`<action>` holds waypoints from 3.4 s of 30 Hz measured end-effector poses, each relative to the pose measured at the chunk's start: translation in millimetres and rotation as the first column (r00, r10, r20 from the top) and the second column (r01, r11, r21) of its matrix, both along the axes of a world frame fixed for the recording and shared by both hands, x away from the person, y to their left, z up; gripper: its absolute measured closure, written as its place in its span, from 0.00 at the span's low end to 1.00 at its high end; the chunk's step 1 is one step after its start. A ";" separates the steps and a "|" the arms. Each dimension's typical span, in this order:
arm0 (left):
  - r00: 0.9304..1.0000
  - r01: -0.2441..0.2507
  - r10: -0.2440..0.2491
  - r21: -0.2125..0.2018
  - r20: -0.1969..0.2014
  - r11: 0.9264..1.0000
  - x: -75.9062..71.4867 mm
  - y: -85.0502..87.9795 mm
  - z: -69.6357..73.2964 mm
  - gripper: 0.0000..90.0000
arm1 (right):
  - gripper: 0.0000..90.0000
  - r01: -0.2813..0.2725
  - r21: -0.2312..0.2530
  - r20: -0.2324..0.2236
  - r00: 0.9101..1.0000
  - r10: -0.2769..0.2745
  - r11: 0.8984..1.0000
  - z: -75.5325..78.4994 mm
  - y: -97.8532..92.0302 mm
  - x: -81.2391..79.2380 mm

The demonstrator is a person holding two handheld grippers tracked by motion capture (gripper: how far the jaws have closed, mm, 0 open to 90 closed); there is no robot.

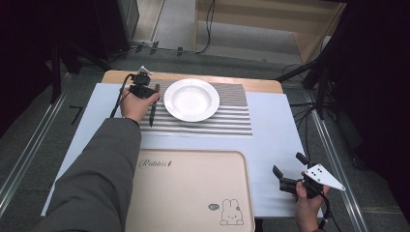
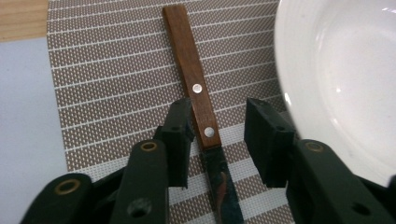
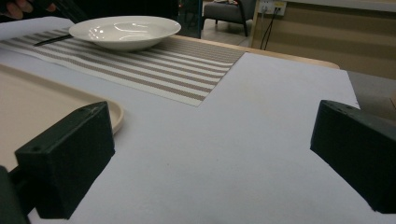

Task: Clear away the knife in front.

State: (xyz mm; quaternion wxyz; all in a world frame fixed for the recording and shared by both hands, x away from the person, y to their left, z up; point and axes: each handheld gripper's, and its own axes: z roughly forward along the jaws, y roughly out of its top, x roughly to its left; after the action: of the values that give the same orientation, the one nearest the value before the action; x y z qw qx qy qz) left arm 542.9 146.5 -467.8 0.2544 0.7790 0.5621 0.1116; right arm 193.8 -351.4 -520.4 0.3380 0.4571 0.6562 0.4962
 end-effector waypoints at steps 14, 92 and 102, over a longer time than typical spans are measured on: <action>0.999 -0.008 0.006 0.074 0.035 0.997 0.1 -6.4 -14.2 0.83 | 0.00 0.001 -0.004 0.002 1.000 -0.001 1.000 -0.2 0.6 0.1; 0.972 0.181 -0.176 -0.018 0.157 0.983 -143.6 27.5 38.6 0.85 | 0.00 0.002 -0.024 -0.003 1.000 -0.002 1.000 0.0 2.3 0.0; 0.967 0.200 -0.191 -0.036 0.171 0.979 -170.2 30.3 38.8 0.85 | 0.00 0.004 -0.026 -0.002 1.000 -0.004 1.000 0.0 2.7 -0.2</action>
State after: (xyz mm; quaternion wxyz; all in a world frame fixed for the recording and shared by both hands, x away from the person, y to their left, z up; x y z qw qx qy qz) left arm 372.7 176.8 -428.9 0.3310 0.8114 0.4622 0.1358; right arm 193.6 -348.8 -520.5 0.3443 0.4547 0.6618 0.4866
